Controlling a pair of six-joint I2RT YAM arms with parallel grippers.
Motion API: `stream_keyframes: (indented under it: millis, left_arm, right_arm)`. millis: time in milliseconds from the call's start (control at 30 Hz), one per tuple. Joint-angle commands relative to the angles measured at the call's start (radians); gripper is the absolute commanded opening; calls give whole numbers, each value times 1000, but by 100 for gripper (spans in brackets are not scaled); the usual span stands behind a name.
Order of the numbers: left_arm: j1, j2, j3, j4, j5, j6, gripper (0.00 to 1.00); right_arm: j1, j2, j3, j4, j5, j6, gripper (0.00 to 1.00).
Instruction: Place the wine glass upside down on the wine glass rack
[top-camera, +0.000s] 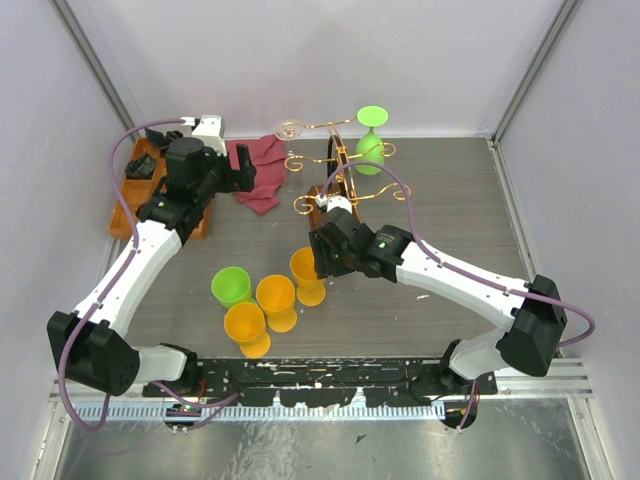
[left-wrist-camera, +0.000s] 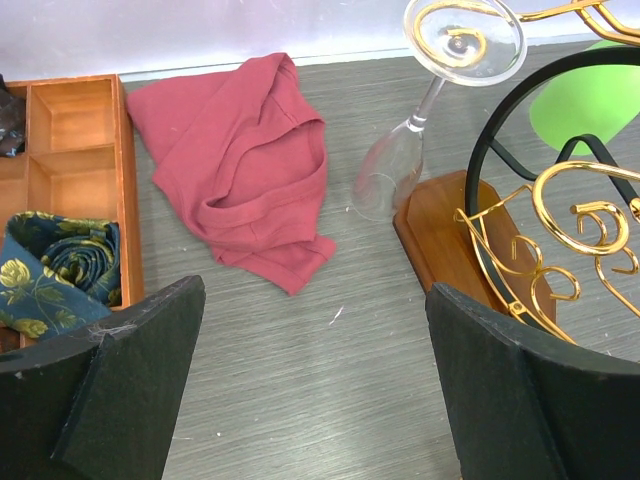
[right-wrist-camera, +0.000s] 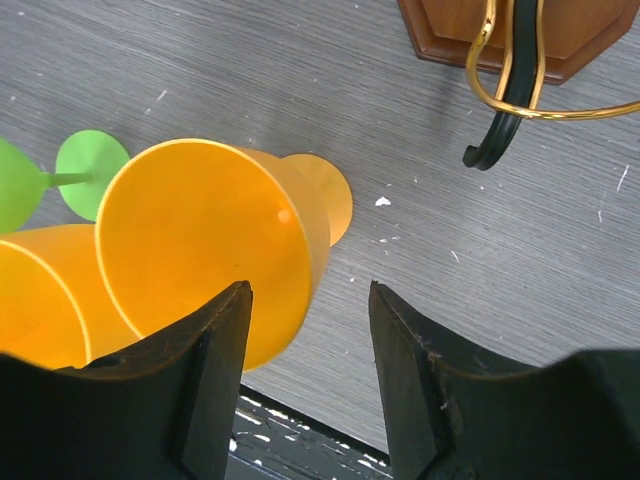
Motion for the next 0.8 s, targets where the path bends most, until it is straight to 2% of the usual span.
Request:
stream_keyframes:
  millis: [0,100,300,433,667,767]
  left_arm:
    - [3,-15,-14,33,3,6,98]
    - [4,-13,-15,33,3,8,98]
    - [5,-14,-15,31,3,19,98]
    - [3,-17,-16,30,4,25,98]
    - [4,-31,1,25,-11,25,98]
    - [4,-30,33,1,-18,14,98]
  right_arm:
    - [6,6,-8,30,51,8,55]
    - [5,15,-15,31,55,1,47]
    - [6,-1,2,1,71,-12,23]
    - [5,-5,71,-101,106,-42,2]
    - [6,-105,178,-307,129,-103,1]
    - [6,-168,231,-344,134,-172,1]
